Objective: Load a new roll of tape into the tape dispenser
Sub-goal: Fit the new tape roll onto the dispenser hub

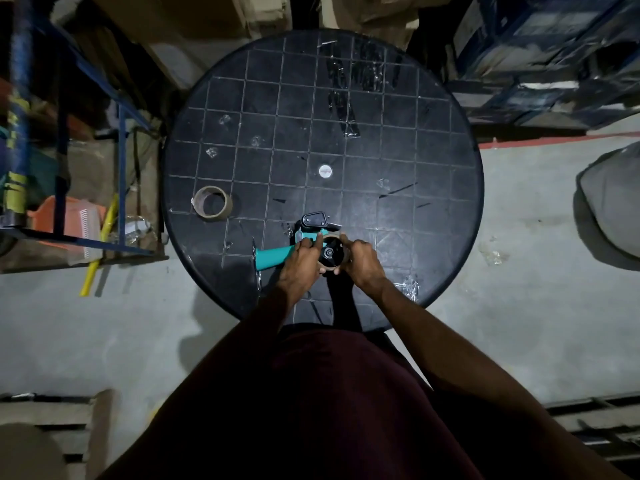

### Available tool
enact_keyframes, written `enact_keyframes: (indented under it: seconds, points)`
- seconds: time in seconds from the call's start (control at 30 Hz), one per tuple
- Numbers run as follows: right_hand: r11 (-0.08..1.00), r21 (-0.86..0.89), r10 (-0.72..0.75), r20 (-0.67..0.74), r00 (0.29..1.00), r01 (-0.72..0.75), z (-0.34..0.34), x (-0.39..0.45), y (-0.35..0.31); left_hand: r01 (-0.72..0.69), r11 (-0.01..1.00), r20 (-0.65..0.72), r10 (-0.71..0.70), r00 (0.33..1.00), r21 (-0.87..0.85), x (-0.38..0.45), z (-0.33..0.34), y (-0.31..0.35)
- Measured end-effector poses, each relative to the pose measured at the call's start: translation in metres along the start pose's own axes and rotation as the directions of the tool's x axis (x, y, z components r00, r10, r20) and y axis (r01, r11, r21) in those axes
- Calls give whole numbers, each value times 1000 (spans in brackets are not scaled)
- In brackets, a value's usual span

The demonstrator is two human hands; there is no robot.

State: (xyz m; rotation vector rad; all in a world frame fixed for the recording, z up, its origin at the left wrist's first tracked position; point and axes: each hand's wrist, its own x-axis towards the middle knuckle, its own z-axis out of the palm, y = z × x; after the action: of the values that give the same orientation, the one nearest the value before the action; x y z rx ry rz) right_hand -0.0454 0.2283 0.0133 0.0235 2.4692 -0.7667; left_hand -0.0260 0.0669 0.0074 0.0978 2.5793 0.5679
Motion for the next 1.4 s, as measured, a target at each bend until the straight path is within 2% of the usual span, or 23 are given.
enact_keyframes:
  seconds: [0.17,0.3,0.43,0.57,0.63,0.93,1.2,1.4]
  points:
    - [1000,-21,-13,-5,1000,13,3,2,3,-16,999,22,15,1000,46,-1,-7,1]
    - [999,-15,-49,-3,999,49,-1,4,3,38,999,69,-40,997,36,4,-17,7]
    - [994,-52,-95,41,995,97,-5,6,8,11,993,113,-24,993,117,8,-27,12]
    - [993,-8,-117,0,993,117,-3,0,11,19,986,53,-28,998,164,8,-27,8]
    - [993,0,-122,-13,992,122,0,-2,10,-10,986,66,0,998,165,9,-22,5]
    - [995,-82,-68,-36,997,65,2,6,5,0,984,73,-13,997,176,9,-6,2]
    - [999,-44,-11,-64,998,8,-2,4,-2,13,967,110,-42,993,253,14,-5,7]
    - [995,-99,-35,-31,999,32,-6,-4,-6,-5,959,105,-26,994,285,15,-11,6]
